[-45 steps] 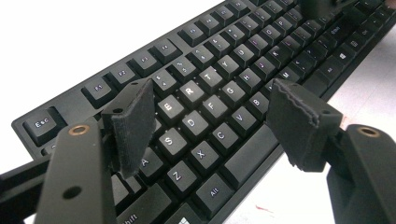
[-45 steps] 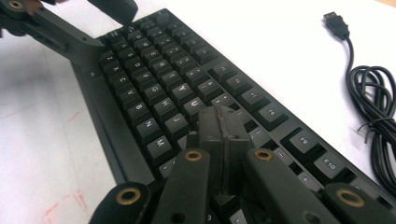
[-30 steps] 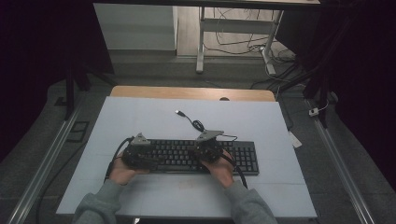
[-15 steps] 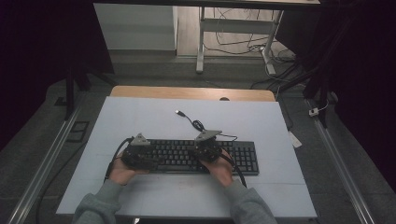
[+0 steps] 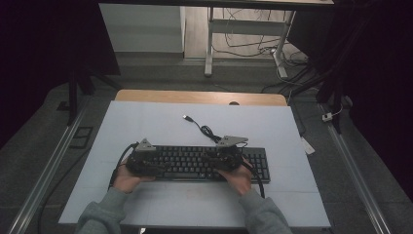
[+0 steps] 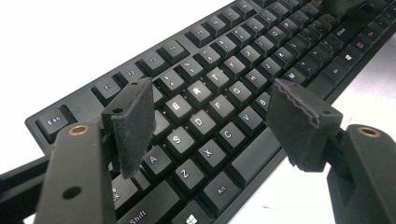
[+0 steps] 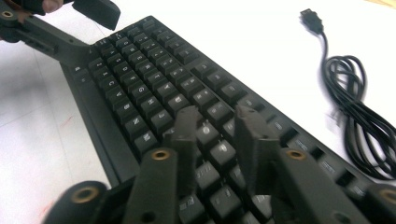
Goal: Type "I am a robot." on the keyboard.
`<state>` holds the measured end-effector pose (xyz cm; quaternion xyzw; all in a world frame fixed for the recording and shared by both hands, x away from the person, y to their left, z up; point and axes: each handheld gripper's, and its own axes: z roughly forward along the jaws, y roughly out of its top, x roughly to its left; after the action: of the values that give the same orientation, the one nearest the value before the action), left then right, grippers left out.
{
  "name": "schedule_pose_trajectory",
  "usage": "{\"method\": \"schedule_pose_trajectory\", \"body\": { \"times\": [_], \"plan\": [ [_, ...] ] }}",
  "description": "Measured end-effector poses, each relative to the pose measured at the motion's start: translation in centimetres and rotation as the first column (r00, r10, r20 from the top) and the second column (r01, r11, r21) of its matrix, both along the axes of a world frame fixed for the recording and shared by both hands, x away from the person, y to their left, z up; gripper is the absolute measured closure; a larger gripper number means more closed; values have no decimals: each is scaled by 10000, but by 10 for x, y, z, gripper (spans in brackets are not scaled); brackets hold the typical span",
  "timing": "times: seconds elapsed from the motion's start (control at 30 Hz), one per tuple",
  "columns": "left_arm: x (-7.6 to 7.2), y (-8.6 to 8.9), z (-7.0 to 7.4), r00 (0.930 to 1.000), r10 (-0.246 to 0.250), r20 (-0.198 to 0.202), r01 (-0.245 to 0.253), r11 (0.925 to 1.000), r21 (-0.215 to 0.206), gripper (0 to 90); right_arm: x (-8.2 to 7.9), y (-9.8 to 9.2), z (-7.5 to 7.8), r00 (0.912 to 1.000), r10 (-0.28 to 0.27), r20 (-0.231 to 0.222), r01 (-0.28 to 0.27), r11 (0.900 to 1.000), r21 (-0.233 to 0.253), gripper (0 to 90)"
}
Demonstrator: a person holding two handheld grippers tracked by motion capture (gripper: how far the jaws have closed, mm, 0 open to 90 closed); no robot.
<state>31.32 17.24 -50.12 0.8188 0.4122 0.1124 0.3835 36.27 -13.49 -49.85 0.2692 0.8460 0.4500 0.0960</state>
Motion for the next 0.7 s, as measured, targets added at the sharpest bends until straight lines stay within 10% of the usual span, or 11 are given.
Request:
{"method": "schedule_pose_trajectory", "body": {
  "times": [0.7],
  "plan": [
    [2, 3, -1, 9996, 252, 113, -252, 9997, -50, 320, -31, -85, -1, 9962, -787, 365, 795, 9966, -220, 546]
  ]
}}
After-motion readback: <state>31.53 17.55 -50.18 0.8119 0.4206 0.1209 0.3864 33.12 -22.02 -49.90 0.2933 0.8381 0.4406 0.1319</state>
